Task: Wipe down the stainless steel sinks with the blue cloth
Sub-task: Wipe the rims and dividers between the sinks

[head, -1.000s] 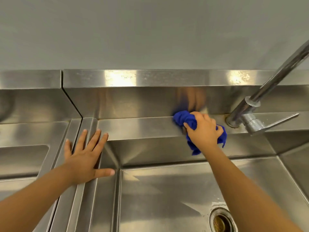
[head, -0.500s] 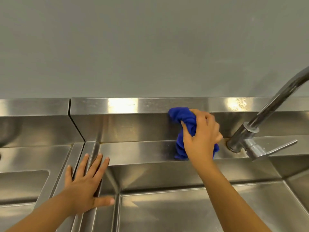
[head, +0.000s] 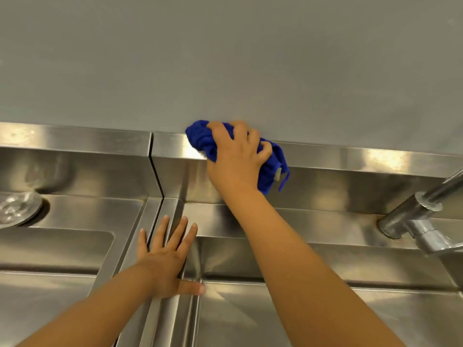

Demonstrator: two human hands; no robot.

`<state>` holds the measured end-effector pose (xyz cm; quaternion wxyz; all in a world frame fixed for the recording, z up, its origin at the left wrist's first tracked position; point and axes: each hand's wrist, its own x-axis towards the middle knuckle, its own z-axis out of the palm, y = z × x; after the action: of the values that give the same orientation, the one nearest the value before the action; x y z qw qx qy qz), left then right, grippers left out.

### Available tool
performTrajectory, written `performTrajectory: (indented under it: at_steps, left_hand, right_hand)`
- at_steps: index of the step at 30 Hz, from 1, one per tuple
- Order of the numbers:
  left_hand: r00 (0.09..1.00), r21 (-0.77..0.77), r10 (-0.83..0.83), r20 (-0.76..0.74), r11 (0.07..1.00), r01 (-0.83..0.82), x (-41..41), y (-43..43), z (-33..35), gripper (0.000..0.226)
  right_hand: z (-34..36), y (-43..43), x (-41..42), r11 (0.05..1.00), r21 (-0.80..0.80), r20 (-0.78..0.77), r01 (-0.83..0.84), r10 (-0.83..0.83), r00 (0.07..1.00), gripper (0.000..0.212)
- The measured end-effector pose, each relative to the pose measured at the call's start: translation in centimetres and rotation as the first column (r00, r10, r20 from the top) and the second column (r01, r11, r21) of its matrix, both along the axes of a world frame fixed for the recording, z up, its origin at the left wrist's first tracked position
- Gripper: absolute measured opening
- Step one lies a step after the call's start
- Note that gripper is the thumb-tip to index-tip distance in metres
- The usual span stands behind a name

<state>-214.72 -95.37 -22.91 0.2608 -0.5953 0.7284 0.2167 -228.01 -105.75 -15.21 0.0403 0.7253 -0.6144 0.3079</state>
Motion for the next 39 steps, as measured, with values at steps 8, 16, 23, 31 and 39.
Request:
performTrajectory:
  at_steps: [8,16,23,31,39]
  left_hand:
    - [0.998,-0.039,-0.02,-0.067,0.999,0.017,0.4,0.1,-0.4,0.121]
    - [0.999,0.06,0.036,0.0,0.998,-0.036,-0.4,-0.5,-0.2,0.118]
    - [0.997,-0.054,0.004,-0.075,0.998,-0.008,0.3,0.1,-0.3,0.113]
    - [0.999,0.024,0.036,-0.01,0.999,-0.036,-0.1,-0.3,-0.4,0.117]
    - [0.997,-0.003,-0.014,-0.074,1.0,0.014,0.7,-0.2,-0.2,0.12]
  right_hand:
    - [-1.6,0.2,-3.4,0.931,0.019,0.233,0.365,-0.359,0.904,0.05]
    - [-0.9,1.2,6.9,0.983,-0.01,-0.021,-0.183,0.182,0.983,0.059]
    - [-1.7,0.9,-2.0,0.962,-0.017,0.176,0.273,-0.266,0.948,0.046]
    - [-3.2,2.1,5.6,0.994,-0.092,0.041,-0.067,0.071,0.997,0.058]
    - [-1.1,1.6,-5.9,0.99,0.078,0.109,0.119,-0.127,0.986,0.047]
